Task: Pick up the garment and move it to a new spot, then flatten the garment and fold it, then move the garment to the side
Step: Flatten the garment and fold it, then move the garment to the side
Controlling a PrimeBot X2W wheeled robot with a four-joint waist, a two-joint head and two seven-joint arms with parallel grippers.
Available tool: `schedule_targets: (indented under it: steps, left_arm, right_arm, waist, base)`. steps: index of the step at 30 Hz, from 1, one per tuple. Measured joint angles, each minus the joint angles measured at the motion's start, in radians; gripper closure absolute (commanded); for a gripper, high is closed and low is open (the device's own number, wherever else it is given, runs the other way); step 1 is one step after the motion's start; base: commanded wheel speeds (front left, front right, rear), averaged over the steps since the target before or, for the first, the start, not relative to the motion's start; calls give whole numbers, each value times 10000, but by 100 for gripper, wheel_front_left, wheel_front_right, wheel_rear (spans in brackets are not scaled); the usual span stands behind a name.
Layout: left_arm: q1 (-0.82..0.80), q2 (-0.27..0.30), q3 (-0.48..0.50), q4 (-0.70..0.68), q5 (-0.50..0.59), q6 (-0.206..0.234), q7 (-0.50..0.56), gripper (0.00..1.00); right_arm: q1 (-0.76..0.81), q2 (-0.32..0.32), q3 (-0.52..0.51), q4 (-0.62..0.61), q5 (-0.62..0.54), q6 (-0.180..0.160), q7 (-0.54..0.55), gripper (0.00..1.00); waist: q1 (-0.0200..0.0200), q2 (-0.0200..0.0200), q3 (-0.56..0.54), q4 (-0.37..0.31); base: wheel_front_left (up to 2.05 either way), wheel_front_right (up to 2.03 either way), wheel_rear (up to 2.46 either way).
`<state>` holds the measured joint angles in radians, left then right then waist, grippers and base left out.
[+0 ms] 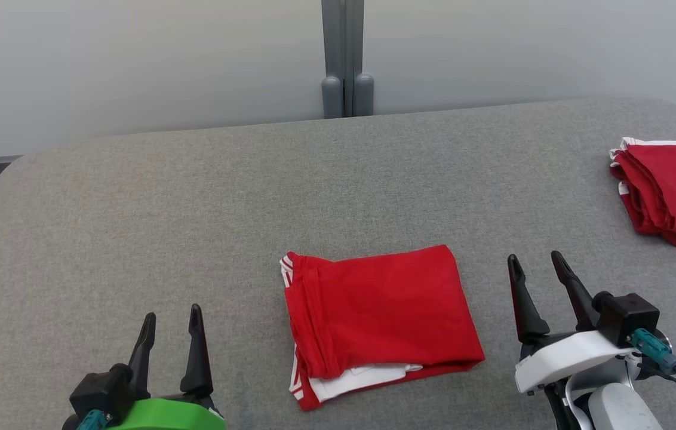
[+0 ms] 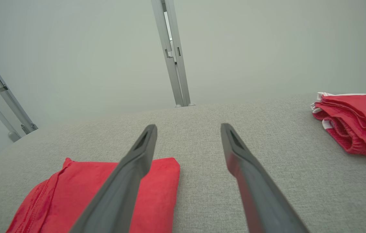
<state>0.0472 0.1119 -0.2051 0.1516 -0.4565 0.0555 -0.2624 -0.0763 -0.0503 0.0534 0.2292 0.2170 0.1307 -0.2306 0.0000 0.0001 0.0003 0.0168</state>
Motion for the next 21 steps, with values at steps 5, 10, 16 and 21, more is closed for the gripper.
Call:
schedule_targets:
  steps: [5, 10, 16, 21]
  left_arm:
    - [12, -111, 151, 63, 207, -167, 0, 0]
    - [12, -222, 293, 125, 288, -291, 0, 0]
    - [-11, -339, 385, 134, 407, -414, 0, 0]
    - [-106, -418, 445, 146, 470, -483, 0, 0]
  right_arm:
    - [-1, 0, -12, 61, 48, 0, -6, 0]
    - [-14, 4, -81, 173, -8, 0, 84, 0]
    - [-240, 0, -403, 608, -111, 0, 1241, 0]
    - [-669, 4, -380, 1200, -92, 0, 2171, 0]
  waist:
    - [0, 0, 20, 5]
    - [0, 0, 68, 11]
    - [0, 0, 219, 117]
    - [0, 0, 432, 367]
  base:
    - [0, 0, 0]
    - [0, 0, 0]
    - [0, 0, 0]
    - [0, 0, 0]
